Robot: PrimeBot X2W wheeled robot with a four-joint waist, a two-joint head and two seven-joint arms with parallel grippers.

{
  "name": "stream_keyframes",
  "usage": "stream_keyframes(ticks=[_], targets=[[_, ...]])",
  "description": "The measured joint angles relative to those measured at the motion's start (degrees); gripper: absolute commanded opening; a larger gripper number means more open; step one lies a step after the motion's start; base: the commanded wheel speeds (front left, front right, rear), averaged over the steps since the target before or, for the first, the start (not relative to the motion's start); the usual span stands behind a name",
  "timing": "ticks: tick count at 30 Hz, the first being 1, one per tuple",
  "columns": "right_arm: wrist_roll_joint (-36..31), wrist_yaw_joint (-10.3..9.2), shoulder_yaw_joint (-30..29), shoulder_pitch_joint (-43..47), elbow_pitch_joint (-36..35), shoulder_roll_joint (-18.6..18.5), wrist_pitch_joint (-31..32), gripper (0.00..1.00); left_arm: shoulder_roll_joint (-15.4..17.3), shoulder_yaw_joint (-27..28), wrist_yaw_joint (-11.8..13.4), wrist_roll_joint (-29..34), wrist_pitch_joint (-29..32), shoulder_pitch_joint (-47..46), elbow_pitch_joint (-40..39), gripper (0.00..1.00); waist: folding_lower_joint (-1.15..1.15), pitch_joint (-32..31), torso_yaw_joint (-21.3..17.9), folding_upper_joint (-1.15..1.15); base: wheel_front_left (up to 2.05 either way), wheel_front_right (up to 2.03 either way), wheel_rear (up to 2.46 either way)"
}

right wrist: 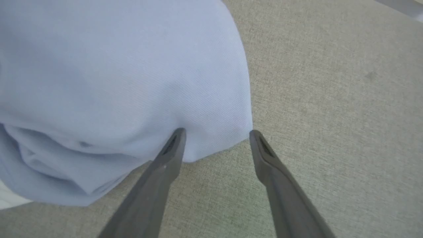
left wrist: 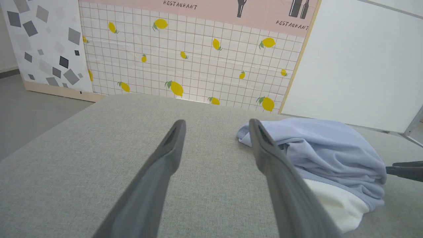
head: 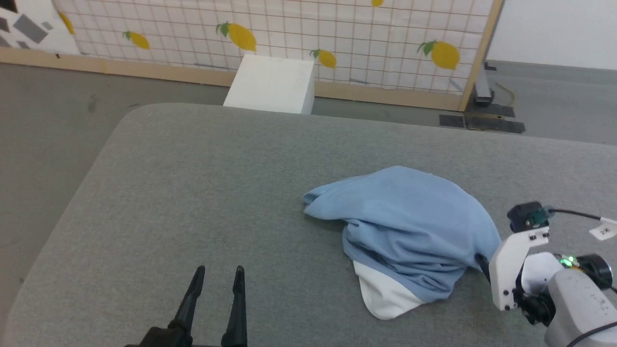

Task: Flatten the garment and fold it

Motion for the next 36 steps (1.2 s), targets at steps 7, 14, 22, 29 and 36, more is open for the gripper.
stream_keyframes(ticks=[7, 14, 22, 29, 36], targets=[[-0.43, 0.0, 0.18, -1.53, 5.37, 0.6, -5.15, 0.0, 0.0, -0.75, -0.23, -0.01, 0.0, -0.02, 0.76, 1.0, 0.0, 0.76, 1.79, 0.0, 0.0, 0.0, 0.0], [4.44, 0.0, 2.89, -8.68, 0.66, 0.15, -9.45, 0.0, 0.0, -0.69, -0.2, -0.27, 0.0, -0.84, 0.52, 1.0, 0.0, 1.74, -0.23, 0.0, 0.0, 0.0, 0.0], [8.36, 0.0, 1.9, -12.0, -8.03, -5.16, -11.71, 0.13, -0.01, -1.63, 0.03, -0.77, 0.0, -2.41, 0.25, 1.0, 0.0, 2.85, -3.3, 0.0, 0.0, 0.0, 0.0], [8.87, -0.01, -9.24, -5.05, -18.05, -2.6, -20.85, 1.0, -0.01, -1.57, 0.03, -0.75, 0.0, -2.67, -0.37, 1.0, 0.0, 3.73, -4.32, 0.0, 0.0, 0.0, 0.0], [2.68, 0.0, -14.79, 10.94, -27.6, 6.34, -26.61, 1.0, -0.01, -1.56, 0.02, -0.74, 0.0, -2.67, -0.54, 1.0, 0.0, 3.85, -4.88, 0.0, 0.0, 0.0, 0.0]])
